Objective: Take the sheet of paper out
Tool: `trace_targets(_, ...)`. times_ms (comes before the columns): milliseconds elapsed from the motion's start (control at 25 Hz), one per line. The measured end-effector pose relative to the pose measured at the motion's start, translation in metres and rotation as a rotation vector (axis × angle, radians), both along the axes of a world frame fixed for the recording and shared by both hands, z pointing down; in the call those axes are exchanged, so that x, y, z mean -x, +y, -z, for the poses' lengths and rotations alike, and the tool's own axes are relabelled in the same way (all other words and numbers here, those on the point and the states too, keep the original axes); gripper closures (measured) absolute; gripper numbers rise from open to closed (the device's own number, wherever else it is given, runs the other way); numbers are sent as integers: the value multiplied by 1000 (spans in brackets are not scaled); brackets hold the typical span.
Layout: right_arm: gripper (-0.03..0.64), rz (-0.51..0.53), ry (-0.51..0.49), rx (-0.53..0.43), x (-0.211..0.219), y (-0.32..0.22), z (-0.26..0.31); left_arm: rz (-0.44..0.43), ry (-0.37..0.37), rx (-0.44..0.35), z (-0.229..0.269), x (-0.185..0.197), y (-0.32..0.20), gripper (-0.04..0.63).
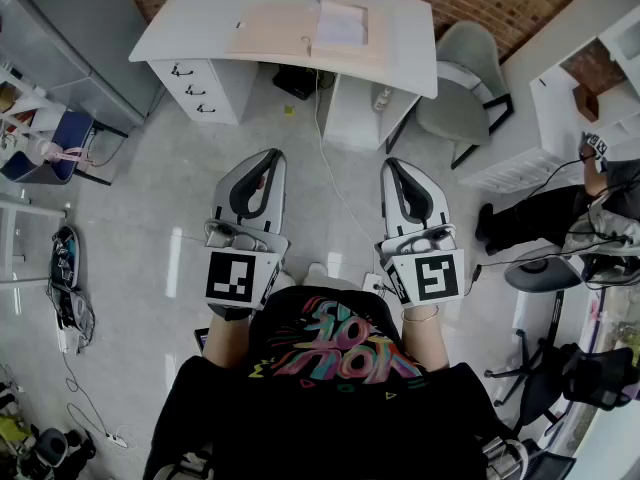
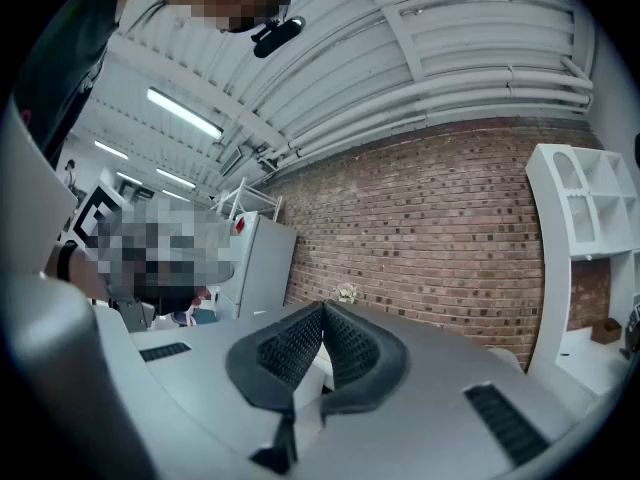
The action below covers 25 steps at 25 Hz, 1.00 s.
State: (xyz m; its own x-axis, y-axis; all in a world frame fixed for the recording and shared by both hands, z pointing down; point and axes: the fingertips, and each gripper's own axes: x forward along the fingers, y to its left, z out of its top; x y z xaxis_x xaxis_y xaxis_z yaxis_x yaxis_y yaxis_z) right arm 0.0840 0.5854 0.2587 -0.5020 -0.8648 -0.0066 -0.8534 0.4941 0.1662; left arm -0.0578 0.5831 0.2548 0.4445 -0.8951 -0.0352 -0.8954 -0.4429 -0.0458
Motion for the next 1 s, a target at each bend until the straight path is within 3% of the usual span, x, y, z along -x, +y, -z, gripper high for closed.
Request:
trace_targets(640, 598, 59, -4, 20, -19, -12, -16, 61, 0, 19, -14, -18, -6, 565)
trace_targets(800, 598, 53, -3, 31, -12, -42, -23, 54, -1, 25, -19, -11, -36, 565)
trace_targets(1000, 598, 7, 2, 34, 1, -113, -30, 8, -1, 26, -26, 4, -111, 565)
